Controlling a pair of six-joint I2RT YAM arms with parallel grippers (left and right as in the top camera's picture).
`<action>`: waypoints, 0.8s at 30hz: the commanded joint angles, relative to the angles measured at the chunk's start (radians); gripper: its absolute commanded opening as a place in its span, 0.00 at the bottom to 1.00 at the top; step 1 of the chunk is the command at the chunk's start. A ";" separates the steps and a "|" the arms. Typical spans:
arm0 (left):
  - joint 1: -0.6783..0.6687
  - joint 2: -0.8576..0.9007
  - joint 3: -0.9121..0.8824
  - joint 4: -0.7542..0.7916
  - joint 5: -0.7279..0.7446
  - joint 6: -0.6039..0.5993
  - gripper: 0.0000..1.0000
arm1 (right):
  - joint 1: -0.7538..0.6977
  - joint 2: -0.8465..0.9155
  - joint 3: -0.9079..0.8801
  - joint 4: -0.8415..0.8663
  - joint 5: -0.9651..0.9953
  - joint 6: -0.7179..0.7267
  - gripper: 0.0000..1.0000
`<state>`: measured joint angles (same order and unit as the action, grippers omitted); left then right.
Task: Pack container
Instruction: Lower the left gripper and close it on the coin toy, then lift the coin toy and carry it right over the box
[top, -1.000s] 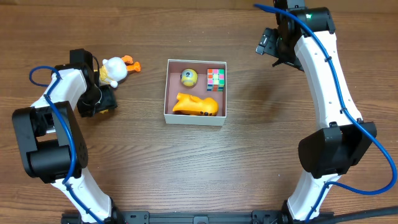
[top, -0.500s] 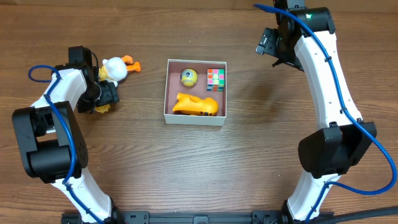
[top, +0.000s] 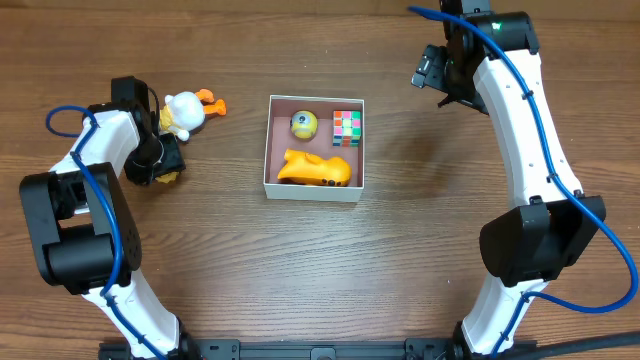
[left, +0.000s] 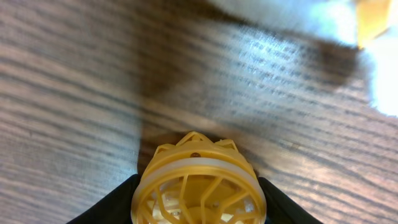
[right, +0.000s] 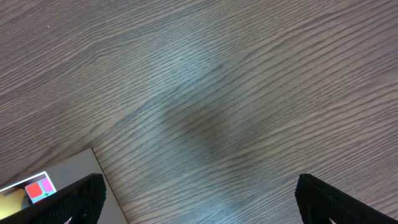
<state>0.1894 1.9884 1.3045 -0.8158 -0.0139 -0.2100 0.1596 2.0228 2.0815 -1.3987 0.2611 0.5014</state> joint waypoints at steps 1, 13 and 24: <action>-0.009 0.011 0.014 -0.025 0.011 -0.034 0.49 | 0.002 -0.003 0.027 0.005 0.003 0.008 1.00; -0.009 0.011 0.170 -0.111 0.043 -0.043 0.47 | 0.002 -0.003 0.027 0.005 0.003 0.008 1.00; -0.057 0.011 0.523 -0.315 0.094 -0.060 0.44 | 0.002 -0.003 0.027 0.005 0.003 0.008 1.00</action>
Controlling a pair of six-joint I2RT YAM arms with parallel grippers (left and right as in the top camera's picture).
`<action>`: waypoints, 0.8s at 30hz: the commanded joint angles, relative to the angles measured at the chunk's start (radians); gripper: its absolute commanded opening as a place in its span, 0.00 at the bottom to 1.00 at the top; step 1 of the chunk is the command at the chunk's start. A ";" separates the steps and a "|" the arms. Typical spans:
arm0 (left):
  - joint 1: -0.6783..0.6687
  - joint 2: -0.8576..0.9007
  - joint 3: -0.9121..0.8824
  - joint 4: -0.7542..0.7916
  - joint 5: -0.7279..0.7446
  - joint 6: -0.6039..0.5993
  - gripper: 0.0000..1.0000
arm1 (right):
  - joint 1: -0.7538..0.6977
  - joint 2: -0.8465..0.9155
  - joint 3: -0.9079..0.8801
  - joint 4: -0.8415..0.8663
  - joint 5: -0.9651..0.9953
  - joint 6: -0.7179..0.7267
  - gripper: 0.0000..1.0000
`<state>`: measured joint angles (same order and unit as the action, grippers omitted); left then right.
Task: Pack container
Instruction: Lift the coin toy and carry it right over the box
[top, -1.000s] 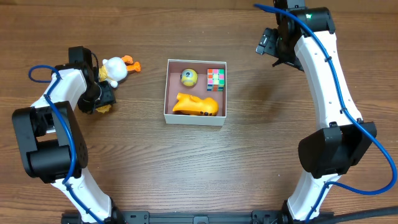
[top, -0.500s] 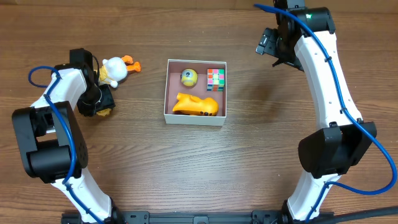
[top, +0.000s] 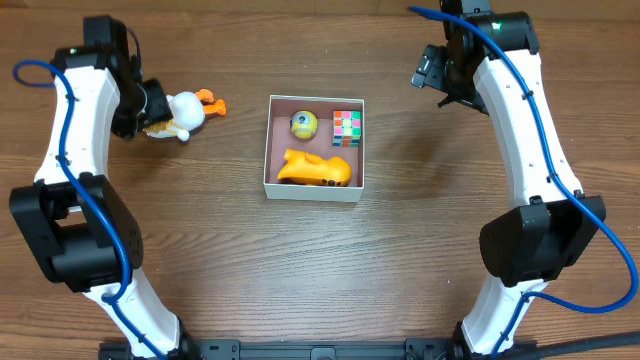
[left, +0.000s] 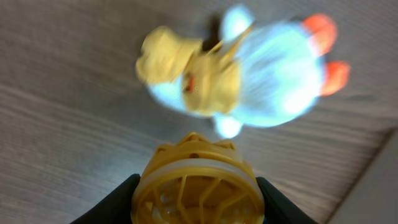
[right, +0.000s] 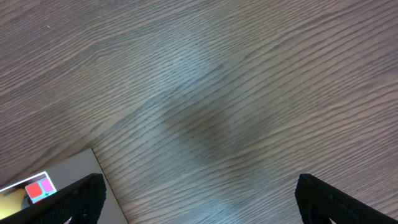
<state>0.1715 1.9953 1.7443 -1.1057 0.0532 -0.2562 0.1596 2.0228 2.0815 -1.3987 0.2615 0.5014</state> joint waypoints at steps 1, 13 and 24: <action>-0.054 0.004 0.105 -0.035 0.027 -0.014 0.44 | 0.002 -0.003 0.027 0.005 0.003 0.008 1.00; -0.332 0.004 0.189 -0.002 0.025 -0.041 0.39 | 0.002 -0.003 0.027 0.005 0.003 0.008 1.00; -0.561 0.004 0.189 0.114 -0.105 -0.124 0.36 | 0.002 -0.003 0.027 0.006 0.002 0.008 1.00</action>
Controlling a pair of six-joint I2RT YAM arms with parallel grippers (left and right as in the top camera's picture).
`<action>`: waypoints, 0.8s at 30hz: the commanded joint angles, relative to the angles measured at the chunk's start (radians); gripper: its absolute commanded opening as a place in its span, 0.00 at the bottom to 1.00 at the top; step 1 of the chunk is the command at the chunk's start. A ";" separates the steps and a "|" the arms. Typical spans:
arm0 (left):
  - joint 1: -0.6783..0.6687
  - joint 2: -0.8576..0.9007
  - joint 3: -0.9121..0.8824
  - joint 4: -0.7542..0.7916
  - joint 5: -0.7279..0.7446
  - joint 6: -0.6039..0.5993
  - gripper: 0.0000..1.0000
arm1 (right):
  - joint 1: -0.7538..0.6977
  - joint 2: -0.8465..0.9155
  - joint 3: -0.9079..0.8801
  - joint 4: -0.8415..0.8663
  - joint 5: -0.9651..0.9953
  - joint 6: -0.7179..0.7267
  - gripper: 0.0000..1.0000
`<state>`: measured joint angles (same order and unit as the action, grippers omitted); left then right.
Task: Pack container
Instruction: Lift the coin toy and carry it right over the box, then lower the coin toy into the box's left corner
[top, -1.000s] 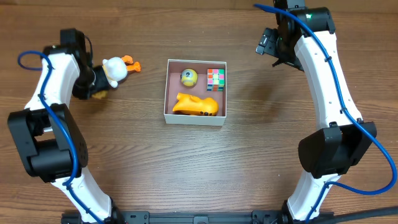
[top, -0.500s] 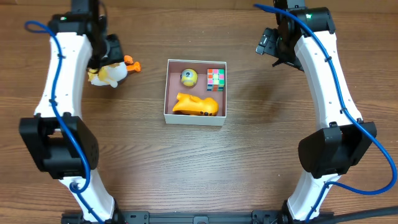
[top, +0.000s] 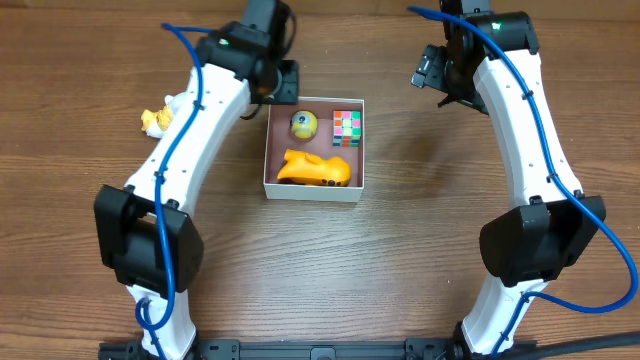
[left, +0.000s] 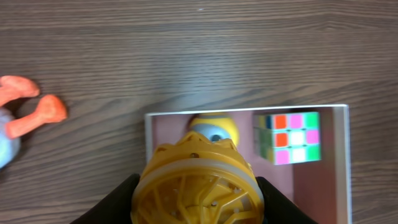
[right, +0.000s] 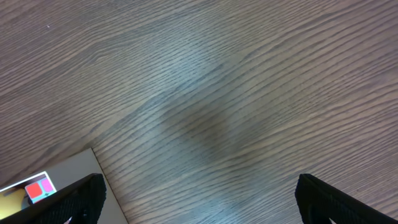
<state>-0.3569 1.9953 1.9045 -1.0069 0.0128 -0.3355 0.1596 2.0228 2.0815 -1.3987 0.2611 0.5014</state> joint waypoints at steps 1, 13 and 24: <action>-0.049 0.006 0.029 0.024 -0.081 -0.060 0.35 | 0.002 -0.003 0.027 0.006 0.003 0.008 1.00; -0.082 0.134 0.028 -0.006 -0.150 -0.077 0.34 | 0.002 -0.003 0.027 0.006 0.003 0.008 1.00; -0.082 0.229 0.028 -0.044 -0.127 -0.092 0.33 | 0.002 -0.003 0.027 0.005 0.003 0.008 1.00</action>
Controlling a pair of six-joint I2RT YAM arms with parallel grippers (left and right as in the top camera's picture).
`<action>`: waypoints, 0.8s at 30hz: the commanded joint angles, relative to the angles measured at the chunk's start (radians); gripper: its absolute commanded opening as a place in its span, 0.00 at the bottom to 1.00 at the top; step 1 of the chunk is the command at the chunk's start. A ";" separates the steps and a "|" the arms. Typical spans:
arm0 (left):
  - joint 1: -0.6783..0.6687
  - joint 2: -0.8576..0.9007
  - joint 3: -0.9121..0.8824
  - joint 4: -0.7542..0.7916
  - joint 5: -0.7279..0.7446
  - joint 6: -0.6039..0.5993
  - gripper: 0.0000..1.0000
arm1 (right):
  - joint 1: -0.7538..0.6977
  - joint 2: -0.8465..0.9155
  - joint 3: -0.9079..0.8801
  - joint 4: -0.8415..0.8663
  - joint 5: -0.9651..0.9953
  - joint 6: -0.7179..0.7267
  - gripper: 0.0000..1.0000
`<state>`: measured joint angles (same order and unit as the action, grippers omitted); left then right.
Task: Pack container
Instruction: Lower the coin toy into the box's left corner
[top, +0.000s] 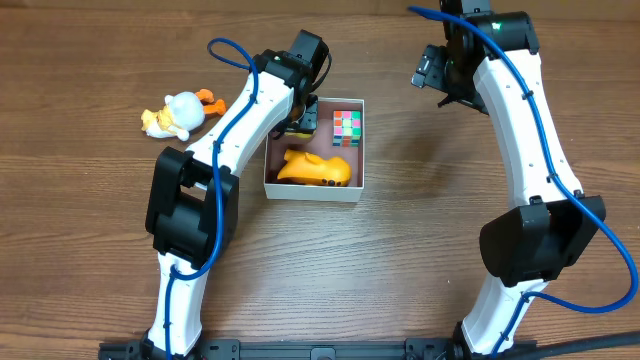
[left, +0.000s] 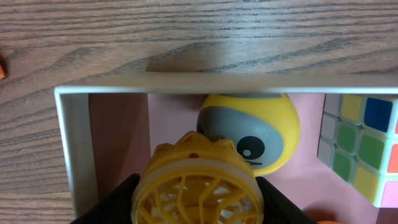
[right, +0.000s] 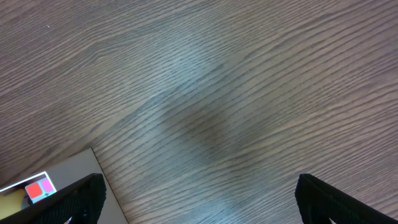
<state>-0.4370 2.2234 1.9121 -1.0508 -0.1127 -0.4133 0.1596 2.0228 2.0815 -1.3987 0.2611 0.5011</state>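
The white box (top: 312, 194) with a pink floor sits mid-table. In it lie a colour cube (top: 347, 128) and an orange-yellow toy (top: 315, 168). My left gripper (top: 303, 118) is low over the box's far left corner, shut on a yellow lattice ball (left: 198, 186). Just beyond it, a yellow ball with a grey eye face (left: 249, 134) rests against the far wall (left: 71, 143), with the cube (left: 360, 146) to its right. My right gripper (right: 199, 199) hangs open over bare wood, right of the box, empty.
A white and yellow duck toy (top: 180, 112) with orange feet lies on the table left of the box. The right arm (top: 520, 130) reaches along the right side. Wood table (top: 420, 260) surrounds the box.
My left gripper, still shut on the lattice ball, has come down from above the box's far edge into its far left corner. The right arm has not moved.
My left gripper was shut on the lattice ball at the table's left, near the duck. Then it held the ball right beside the duck, then above the box's far edge, and now low inside the box. The right gripper stayed open throughout.
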 joint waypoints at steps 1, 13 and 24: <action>-0.002 0.001 0.020 0.000 -0.003 -0.014 0.33 | 0.002 -0.003 0.027 0.005 0.003 0.009 1.00; -0.009 0.002 0.020 0.036 0.055 -0.048 0.32 | 0.002 -0.003 0.027 0.005 0.003 0.009 1.00; -0.050 0.002 0.020 0.057 0.050 -0.051 0.29 | 0.002 -0.003 0.027 0.005 0.003 0.009 1.00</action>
<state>-0.4721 2.2234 1.9121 -0.9977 -0.0677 -0.4465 0.1596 2.0228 2.0815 -1.3979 0.2611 0.5011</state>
